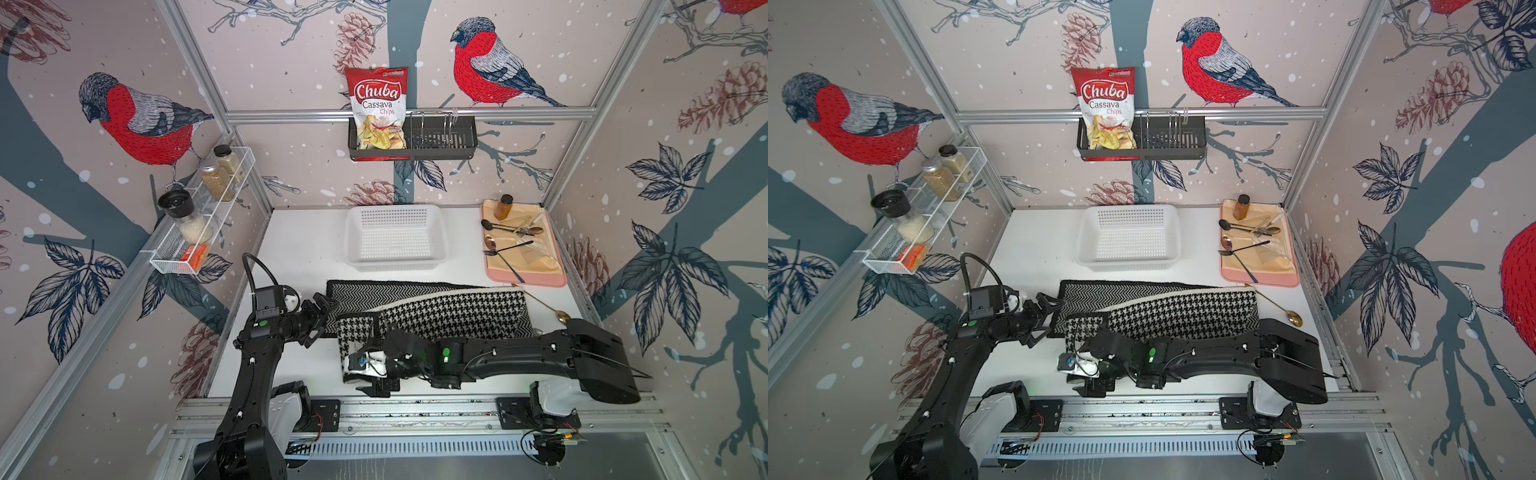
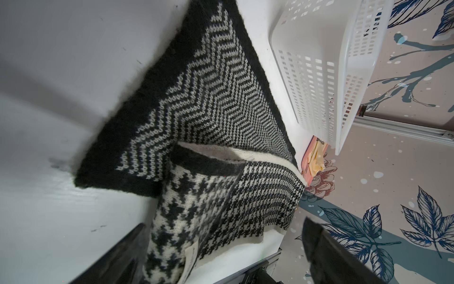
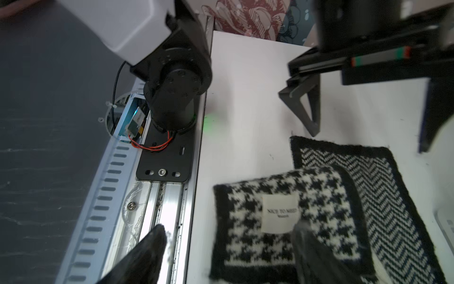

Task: Roll up the scarf and place it into the basket
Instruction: Flatten out the scarf at the center of the board.

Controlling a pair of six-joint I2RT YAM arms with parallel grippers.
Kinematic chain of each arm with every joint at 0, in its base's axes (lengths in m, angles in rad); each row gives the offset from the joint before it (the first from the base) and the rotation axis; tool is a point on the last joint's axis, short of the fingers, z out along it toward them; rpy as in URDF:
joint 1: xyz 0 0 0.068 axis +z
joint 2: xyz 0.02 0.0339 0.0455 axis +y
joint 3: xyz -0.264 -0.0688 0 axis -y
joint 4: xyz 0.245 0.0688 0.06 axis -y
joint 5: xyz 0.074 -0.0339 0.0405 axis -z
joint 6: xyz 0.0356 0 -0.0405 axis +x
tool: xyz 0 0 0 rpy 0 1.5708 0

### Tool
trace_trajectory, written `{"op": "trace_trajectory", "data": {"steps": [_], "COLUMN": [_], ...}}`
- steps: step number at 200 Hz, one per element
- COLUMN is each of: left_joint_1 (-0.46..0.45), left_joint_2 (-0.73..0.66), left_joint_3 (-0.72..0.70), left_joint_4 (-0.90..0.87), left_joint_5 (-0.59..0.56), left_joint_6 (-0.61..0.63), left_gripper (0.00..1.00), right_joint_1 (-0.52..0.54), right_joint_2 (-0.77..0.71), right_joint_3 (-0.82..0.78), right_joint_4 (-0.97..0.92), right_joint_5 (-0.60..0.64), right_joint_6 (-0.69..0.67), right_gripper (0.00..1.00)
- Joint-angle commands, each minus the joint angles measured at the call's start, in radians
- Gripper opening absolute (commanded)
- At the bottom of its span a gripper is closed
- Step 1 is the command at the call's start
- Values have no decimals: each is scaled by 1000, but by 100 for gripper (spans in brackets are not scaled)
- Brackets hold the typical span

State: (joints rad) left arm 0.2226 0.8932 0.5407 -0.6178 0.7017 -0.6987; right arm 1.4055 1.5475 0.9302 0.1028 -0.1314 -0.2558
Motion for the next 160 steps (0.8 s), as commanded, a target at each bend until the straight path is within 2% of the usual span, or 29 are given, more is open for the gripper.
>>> {"op": "trace_trajectory", "data": {"steps": [1,12,24,40,63,70,87,102,124,140,149,156,160], "left_joint_1": [-5,-16,-49,-171,-428,-490,-602,-686,-826,-913,-964,-1006,-1026], "left_joint_2": [-19,-19,-19,-38,-35,-18,25,55,140,242,308,357,383], "left_joint_3": [-6,-7,-5,8,67,87,129,157,182,197,232,259,271], "left_joint_4": [-56,-79,-93,-84,-104,-119,-152,-150,-140,-99,-109,-121,-127], "left_joint_5": [-16,-24,-28,-85,-307,-377,-515,-590,-712,-748,-790,-827,-845], "left_joint_6": [47,69,78,47,-33,-54,-91,-132,-217,-255,-284,-309,-324], "left_gripper": [99,99,99,99,99,99,99,99,99,92,83,71,59], "right_joint_1": [-62,-90,-128,-221,-379,-427,-521,-609,-730,-793,-821,-838,-848], "right_joint_2": [-63,-86,-101,-106,-103,-105,-123,-149,-207,-261,-289,-318,-332], "right_joint_3": [-50,-71,-96,-121,-152,-165,-195,-230,-295,-350,-374,-392,-401], "right_joint_4": [44,55,77,99,86,77,38,-5,-44,-38,-40,-40,-44], "right_joint_5": [-114,-104,-22,80,233,242,313,362,380,366,359,355,359], "right_joint_6": [94,111,145,235,410,452,558,649,739,758,764,762,764], "right_gripper": [82,82,81,81,80,80,79,79,78,78,78,78,78]}}
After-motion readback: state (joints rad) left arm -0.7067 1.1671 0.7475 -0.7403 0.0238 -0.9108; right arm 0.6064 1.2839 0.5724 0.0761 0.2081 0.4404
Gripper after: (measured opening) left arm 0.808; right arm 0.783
